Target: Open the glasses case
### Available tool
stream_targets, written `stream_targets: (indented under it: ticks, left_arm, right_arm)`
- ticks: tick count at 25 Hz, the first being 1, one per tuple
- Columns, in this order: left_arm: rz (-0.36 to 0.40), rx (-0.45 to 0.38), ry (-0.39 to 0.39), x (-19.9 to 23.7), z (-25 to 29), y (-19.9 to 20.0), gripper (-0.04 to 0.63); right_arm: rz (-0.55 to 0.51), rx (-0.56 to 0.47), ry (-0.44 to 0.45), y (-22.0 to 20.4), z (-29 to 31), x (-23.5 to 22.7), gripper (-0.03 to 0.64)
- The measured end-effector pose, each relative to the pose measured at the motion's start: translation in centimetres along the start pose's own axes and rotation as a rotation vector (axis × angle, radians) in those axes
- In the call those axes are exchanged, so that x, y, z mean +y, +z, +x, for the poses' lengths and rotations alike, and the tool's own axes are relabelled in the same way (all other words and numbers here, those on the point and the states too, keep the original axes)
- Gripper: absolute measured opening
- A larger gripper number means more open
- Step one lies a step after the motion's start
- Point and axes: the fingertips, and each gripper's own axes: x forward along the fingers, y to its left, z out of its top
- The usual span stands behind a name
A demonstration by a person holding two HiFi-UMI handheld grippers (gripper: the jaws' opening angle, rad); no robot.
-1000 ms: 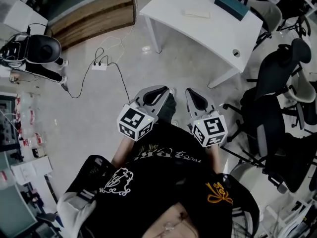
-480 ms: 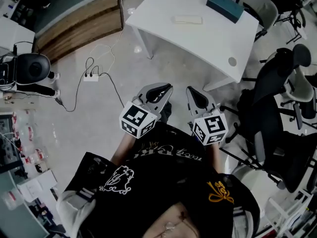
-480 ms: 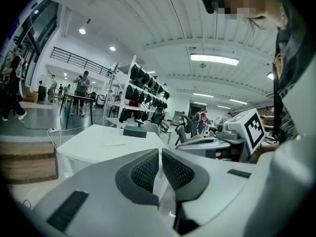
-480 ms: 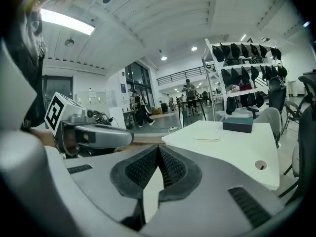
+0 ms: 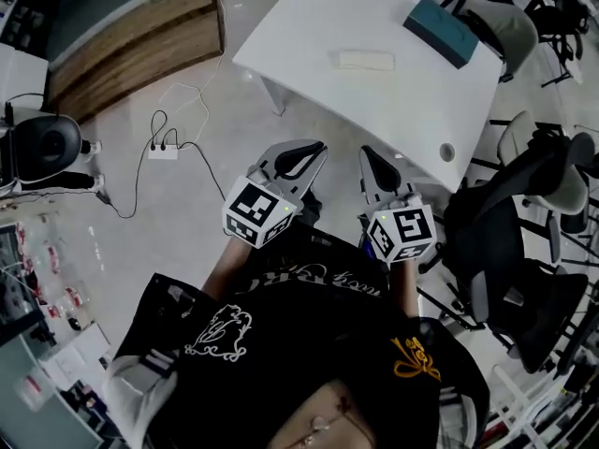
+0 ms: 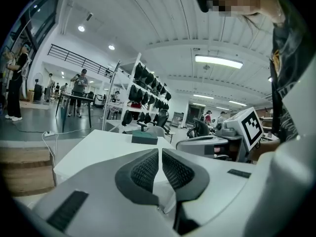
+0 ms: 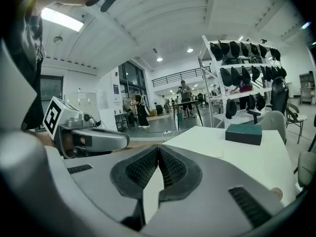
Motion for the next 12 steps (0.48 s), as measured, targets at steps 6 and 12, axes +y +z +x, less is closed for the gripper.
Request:
stream_targets:
  ticks: [6, 12]
  left_arm:
    - [-0.028, -0.009, -0.026, 4.9, 2.0, 0.8, 0.035]
    - [-0.026, -0.007, -0.037, 8.0, 2.8, 0.9, 0.037]
  right_arm:
    - [0.001, 0.023, -0.018, 1.3, 5.1, -1.5, 0.054]
    - [-0.007, 0.042, -0.043, 1.9, 7.5, -2.5, 0.074]
